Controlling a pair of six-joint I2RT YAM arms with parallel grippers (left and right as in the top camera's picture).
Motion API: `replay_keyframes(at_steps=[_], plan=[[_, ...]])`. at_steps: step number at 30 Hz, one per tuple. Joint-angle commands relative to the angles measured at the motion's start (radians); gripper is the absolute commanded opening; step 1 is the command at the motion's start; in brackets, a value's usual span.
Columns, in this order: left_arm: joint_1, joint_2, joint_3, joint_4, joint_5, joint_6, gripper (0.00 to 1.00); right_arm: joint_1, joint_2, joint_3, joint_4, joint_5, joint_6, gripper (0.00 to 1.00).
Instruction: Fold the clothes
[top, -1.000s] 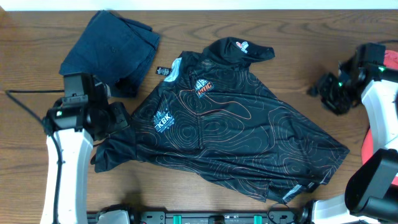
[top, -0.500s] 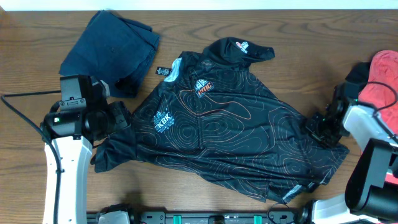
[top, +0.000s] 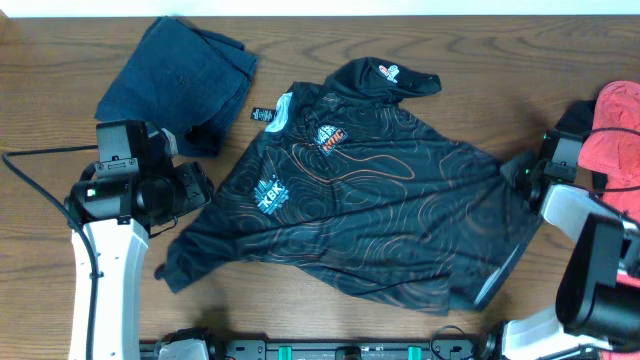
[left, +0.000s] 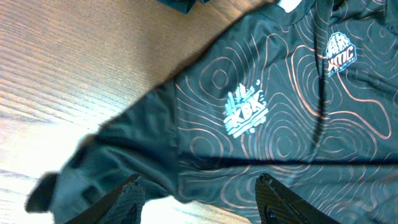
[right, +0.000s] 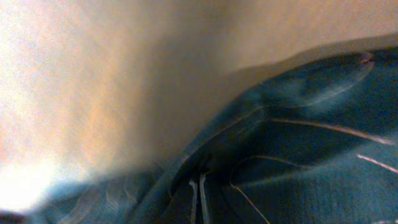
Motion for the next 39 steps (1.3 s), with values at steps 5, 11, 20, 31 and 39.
replay_keyframes(at_steps=[5,11,20,31,39], plan=[[-0.002,-0.005,0.017,0.002,0.023,0.01,0.59,-0.001,0.146,0.162,0.115,-0.052,-0.029,0.03],[-0.002,-0.005,0.017,0.003,0.109,0.091,0.59,-0.027,0.121,0.349,-0.119,-0.21,-0.221,0.51],[-0.145,0.017,0.017,0.098,0.193,0.191,0.59,-0.045,-0.093,0.42,-0.593,-0.334,-0.233,0.54],[-0.246,0.109,0.017,0.141,0.108,0.172,0.6,0.072,-0.108,0.202,-0.902,-0.106,-0.256,0.7],[-0.25,0.172,0.016,0.145,0.109,0.172,0.6,0.071,-0.1,-0.092,-0.279,-0.159,-0.166,0.23]])
